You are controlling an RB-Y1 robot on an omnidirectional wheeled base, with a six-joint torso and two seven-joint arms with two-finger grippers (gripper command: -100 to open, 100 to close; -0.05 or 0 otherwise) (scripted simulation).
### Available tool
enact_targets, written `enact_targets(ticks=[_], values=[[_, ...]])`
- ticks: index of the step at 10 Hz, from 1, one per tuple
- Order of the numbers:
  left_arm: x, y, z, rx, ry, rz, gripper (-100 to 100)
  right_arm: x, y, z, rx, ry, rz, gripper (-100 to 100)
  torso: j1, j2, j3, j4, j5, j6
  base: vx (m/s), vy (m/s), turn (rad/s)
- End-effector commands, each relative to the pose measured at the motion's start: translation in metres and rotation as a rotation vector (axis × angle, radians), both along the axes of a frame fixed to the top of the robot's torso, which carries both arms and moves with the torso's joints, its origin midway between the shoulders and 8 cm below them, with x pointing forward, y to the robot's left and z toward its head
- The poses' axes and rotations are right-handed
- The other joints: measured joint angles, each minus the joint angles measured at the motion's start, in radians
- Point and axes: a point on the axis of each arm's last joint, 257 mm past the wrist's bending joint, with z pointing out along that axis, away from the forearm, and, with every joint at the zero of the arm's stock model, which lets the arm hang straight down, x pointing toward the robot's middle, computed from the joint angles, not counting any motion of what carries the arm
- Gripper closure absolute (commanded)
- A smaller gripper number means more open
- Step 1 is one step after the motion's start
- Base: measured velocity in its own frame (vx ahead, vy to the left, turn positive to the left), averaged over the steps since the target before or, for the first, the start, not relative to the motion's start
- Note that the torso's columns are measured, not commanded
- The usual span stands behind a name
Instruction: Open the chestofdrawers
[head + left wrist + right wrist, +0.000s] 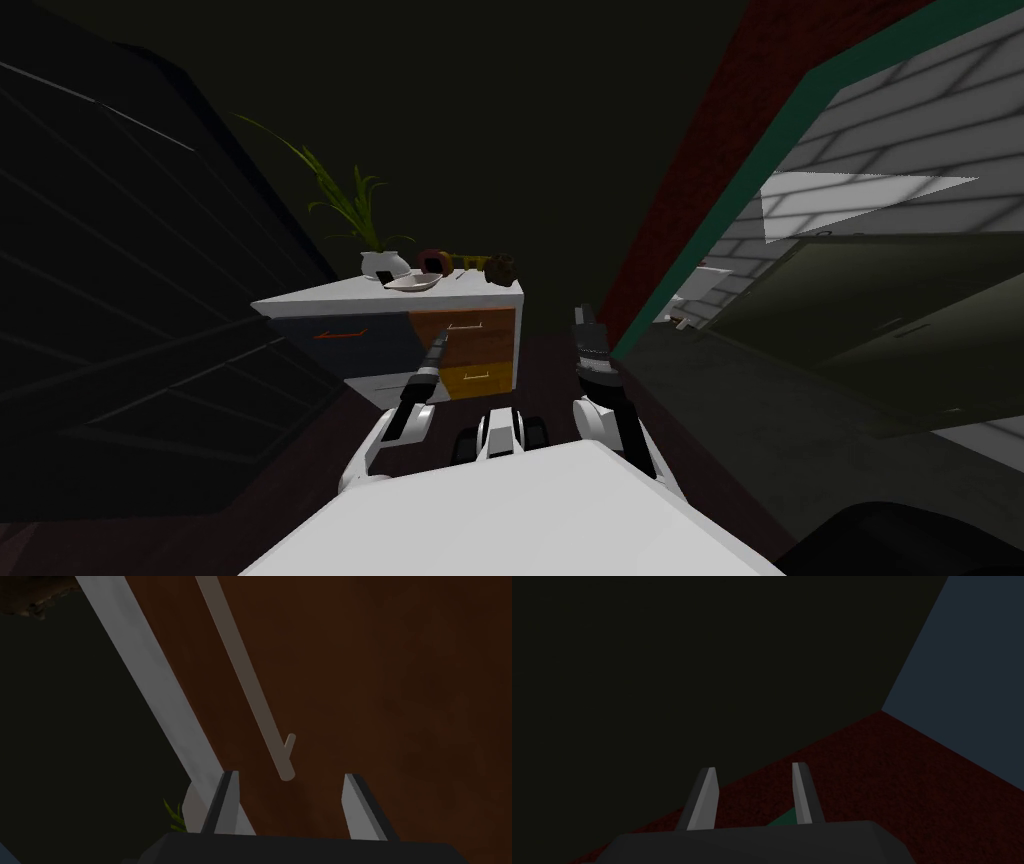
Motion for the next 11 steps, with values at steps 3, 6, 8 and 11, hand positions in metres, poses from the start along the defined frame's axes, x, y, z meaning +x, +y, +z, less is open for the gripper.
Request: enact_targets(ticks=[3,6,8,11], values=[[-0.004,-0.002,0.007,0.000,-0.004,-0.007,100,0.000,0.000,0.000,0.000,0.000,0.000,0,0.000,0.001,0.001,0.001,0.000,0.000,-0.158,-0.002,0.014],[0.001,0.000,0.005,-0.004,0.012,-0.003,-100,0.000,0.000,0.000,0.000,0.000,0.000,0,0.000,-0.010,-0.006,-0.002,0.000,0.000,-0.063,-0.009,-0.003],[0.005,0.002,0.003,-0.010,0.024,0.001,-100,0.000,0.000,0.000,0.000,0.000,0.000,0,0.000,-0.016,-0.010,-0.005,0.000,0.000,0.153,-0.012,-0.020],[0.008,0.003,0.009,-0.013,0.028,0.006,-100,0.000,0.000,0.000,0.000,0.000,0.000,0,0.000,0.001,0.001,0.000,0.000,0.000,0.111,0.010,-0.016]])
